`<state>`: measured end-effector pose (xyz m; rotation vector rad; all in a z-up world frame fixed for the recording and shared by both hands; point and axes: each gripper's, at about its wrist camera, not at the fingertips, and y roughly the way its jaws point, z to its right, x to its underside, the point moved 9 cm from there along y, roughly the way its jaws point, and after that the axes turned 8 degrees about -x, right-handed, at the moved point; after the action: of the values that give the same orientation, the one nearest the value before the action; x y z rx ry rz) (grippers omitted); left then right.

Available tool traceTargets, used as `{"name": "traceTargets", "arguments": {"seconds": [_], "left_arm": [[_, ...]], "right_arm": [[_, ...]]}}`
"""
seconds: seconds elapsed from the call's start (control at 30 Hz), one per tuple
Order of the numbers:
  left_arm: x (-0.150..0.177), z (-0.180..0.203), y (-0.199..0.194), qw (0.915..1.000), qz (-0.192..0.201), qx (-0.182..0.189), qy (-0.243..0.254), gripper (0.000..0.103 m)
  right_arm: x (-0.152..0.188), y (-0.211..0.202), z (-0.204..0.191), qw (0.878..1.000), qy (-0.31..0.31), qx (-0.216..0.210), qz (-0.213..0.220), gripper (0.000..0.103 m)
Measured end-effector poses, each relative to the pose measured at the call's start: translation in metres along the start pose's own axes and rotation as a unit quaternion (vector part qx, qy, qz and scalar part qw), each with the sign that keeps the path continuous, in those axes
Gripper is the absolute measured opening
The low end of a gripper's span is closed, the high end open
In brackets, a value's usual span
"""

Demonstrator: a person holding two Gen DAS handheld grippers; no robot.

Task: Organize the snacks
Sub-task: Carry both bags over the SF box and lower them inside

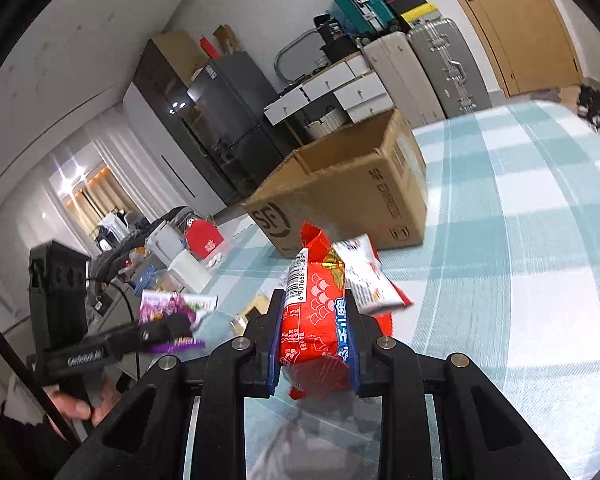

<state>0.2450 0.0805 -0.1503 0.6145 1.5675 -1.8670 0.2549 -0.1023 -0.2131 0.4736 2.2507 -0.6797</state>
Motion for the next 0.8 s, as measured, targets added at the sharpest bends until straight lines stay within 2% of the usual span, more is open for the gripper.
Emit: {"name": "traceTargets", "arguments": {"seconds": [0.1, 0.2, 0.33, 0.5, 0.6, 0.73, 0.8], "left_arm": [[-0.022, -0.003, -0.005, 0.9998, 0.012, 0.011, -0.008, 0.047], [-0.044, -0.006, -0.008, 0.9998, 0.019, -0.007, -0.001, 0.047], [-0.073, -0.005, -0.012, 0.9998, 0.017, 0.008, -0.001, 0.047], [-0.110, 0.006, -0.019, 0.9992, 0.032, 0.010, 0.022, 0.047], [-0.129, 0.012, -0.024, 0.9985, 0.041, 0.010, 0.034, 0.047], [-0.150, 0.023, -0.030, 0.9980, 0.021, 0.059, 0.010, 0.047], [-0.163, 0.027, -0.033, 0.9979, 0.034, 0.054, 0.013, 0.047]], "right_arm": [[-0.018, -0.003, -0.016, 1.000, -0.004, -0.014, 0.004, 0.026], [-0.037, -0.005, -0.033, 1.000, -0.013, -0.023, 0.005, 0.026], [-0.069, -0.007, -0.056, 0.999, -0.034, -0.027, 0.010, 0.026], [-0.108, -0.009, -0.083, 0.997, -0.047, -0.060, 0.017, 0.026], [-0.132, -0.007, -0.094, 0.996, -0.063, -0.057, 0.018, 0.026], [-0.164, -0.005, -0.107, 0.995, -0.082, -0.046, 0.025, 0.026], [-0.179, -0.003, -0.111, 0.995, -0.088, -0.032, 0.028, 0.026]]}}
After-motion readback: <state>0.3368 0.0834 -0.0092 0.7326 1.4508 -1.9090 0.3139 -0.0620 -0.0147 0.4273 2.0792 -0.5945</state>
